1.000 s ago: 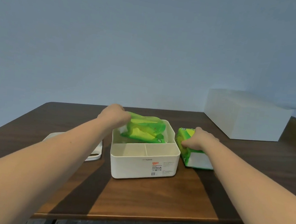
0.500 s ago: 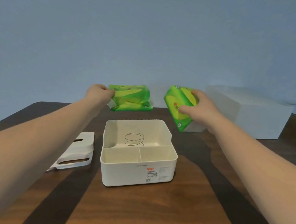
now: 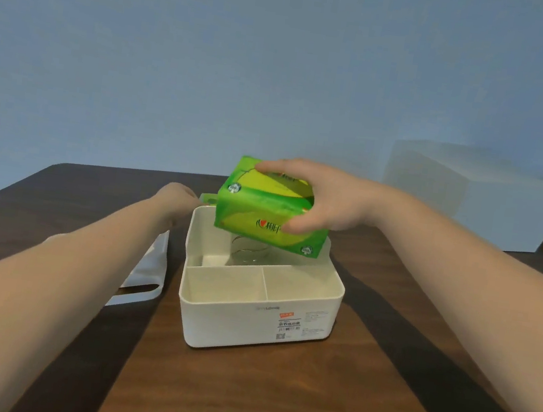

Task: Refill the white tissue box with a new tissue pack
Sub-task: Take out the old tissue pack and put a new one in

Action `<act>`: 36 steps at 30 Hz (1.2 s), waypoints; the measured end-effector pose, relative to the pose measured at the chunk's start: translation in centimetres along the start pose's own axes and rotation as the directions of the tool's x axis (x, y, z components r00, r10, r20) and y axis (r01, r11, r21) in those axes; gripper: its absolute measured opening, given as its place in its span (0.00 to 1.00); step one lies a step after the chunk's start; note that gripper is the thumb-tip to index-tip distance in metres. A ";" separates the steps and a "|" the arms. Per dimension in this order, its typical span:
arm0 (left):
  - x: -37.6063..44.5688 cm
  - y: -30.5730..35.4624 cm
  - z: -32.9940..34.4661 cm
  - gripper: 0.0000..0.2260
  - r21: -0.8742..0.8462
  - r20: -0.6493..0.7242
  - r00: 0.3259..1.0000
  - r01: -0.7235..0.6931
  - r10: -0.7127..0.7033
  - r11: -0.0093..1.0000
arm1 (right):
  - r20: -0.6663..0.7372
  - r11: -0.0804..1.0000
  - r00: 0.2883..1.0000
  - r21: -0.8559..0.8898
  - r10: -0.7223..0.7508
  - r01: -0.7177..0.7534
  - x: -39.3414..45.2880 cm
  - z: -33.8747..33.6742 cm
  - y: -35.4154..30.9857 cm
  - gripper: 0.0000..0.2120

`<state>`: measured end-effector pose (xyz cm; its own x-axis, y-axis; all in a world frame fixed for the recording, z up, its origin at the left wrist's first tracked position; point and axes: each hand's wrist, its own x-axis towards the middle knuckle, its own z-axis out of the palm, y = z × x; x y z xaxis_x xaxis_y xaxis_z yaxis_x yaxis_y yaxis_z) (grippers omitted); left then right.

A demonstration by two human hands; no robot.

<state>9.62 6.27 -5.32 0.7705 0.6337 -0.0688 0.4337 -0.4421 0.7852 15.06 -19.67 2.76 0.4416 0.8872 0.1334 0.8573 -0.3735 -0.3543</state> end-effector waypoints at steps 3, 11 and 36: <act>0.2 -0.5 0.2 0.11 0.053 0.023 1.000 -0.014 0.013 0.998 | 0.098 0.995 0.994 -0.091 -0.042 0.051 0.6 0.7 -0.4 0.45; -0.3 -0.3 0.1 0.05 0.069 0.074 0.997 -0.001 -0.005 0.998 | 0.230 0.983 0.970 -0.142 -0.079 0.114 0.8 1.8 -1.3 0.43; -7.9 -9.6 -12.2 0.15 0.274 -0.321 0.942 0.190 -0.097 0.943 | -0.152 0.980 0.974 0.133 0.167 -0.147 5.8 7.8 -13.8 0.15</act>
<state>-6.35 13.26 -4.80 0.5343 0.8434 0.0565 0.6835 -0.4703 0.5582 3.73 -7.20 1.17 0.6135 0.7608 0.2115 0.7401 -0.4605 -0.4902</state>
